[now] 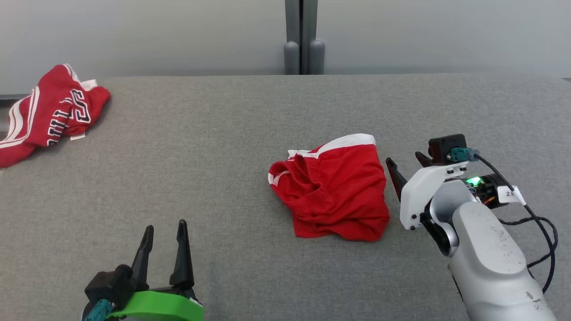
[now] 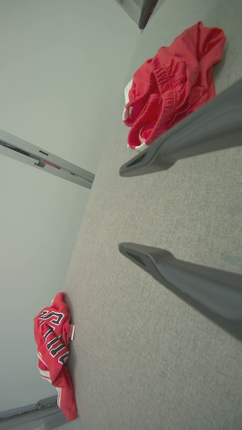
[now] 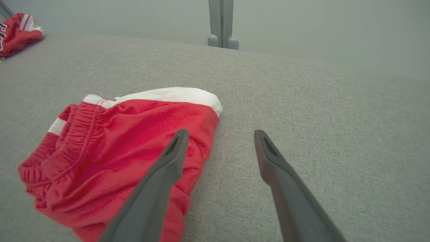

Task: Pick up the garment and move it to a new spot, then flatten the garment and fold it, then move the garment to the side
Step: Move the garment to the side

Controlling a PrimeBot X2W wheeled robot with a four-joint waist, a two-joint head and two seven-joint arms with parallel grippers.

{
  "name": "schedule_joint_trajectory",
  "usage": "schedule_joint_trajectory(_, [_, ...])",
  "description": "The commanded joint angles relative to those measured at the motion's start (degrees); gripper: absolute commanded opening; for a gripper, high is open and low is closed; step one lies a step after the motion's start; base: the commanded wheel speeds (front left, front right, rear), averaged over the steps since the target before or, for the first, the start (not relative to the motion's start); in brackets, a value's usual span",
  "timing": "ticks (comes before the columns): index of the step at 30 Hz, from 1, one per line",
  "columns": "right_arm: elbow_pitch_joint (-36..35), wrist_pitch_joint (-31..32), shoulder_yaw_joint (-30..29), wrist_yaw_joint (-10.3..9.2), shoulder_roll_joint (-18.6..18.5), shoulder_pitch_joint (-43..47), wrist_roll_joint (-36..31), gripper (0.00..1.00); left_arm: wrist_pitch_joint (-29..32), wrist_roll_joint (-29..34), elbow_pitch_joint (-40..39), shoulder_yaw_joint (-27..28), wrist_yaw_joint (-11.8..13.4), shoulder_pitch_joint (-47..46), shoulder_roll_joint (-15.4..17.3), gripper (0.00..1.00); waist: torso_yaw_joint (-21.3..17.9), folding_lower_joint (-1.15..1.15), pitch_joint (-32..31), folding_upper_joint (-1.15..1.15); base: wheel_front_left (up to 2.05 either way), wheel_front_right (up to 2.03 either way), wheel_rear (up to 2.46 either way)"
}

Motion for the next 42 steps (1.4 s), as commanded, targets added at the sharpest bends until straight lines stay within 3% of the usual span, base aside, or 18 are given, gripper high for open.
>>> schedule_joint_trajectory(1, [0.8,1.5,0.1,-0.07,-0.3,-0.9,0.3,1.0,0.0,-0.2,-0.2,0.0,0.3,-0.9,0.2,1.0,1.9,0.0,1.1,0.0,0.0,0.0,0.0])
schedule_joint_trajectory(8, [5.5,8.7,1.3,-0.07,-1.8,-4.1,1.9,1.0,0.0,-0.9,-0.4,-0.6,0.4,-1.7,0.2,1.0,5.1,0.0,3.8,0.0,0.0,0.0,0.0])
schedule_joint_trajectory(16, [11.5,10.8,2.1,-0.07,-1.9,-5.4,4.2,1.0,0.0,-1.3,-0.7,-1.4,0.8,-2.6,0.2,1.0,6.7,0.0,6.1,0.0,0.0,0.0,0.0])
schedule_joint_trajectory(17, [12.0,10.6,2.3,-0.07,-1.7,-5.6,4.7,0.91,0.0,-1.1,-0.7,-1.5,0.8,-2.7,0.2,1.0,6.7,0.0,6.3,0.0,0.0,0.0,0.0])
schedule_joint_trajectory(18, [12.6,10.5,2.6,-0.07,-1.5,-5.7,5.4,0.49,0.0,-0.9,-0.8,-1.6,0.7,-2.8,0.2,1.0,6.6,0.0,6.5,0.0,0.0,0.0,0.0])
schedule_joint_trajectory(20, [13.2,9.8,3.5,-0.07,-1.3,-5.9,6.1,0.31,0.0,-0.6,-0.9,-1.8,0.7,-3.1,0.2,1.0,6.3,0.0,6.9,0.0,0.0,0.0,0.0])
schedule_joint_trajectory(21, [13.3,9.2,3.8,-0.07,-1.2,-6.2,6.3,0.01,0.0,-0.4,-1.0,-1.8,0.6,-3.2,0.2,1.0,6.0,0.0,7.1,0.0,0.0,0.0,0.0])
schedule_joint_trajectory(27, [12.9,4.6,5.5,-0.08,-2.8,-9.2,6.6,0.0,0.0,1.1,-2.0,-2.1,0.0,-4.6,0.2,1.0,2.5,0.0,8.6,0.0,0.0,0.0,0.0])
schedule_joint_trajectory(32, [12.8,2.4,6.2,-0.08,-4.9,-11.3,6.0,0.0,0.0,2.1,-3.3,-2.1,-0.3,-6.4,0.2,1.0,-3.2,0.0,10.6,0.0,0.0,0.0,0.0])
schedule_joint_trajectory(42, [13.4,-2.1,1.7,-0.08,-9.8,-14.3,6.4,0.0,0.0,6.4,-4.7,-2.9,-1.2,-10.7,0.3,1.0,-18.2,0.0,16.8,0.0,0.0,0.0,0.0])
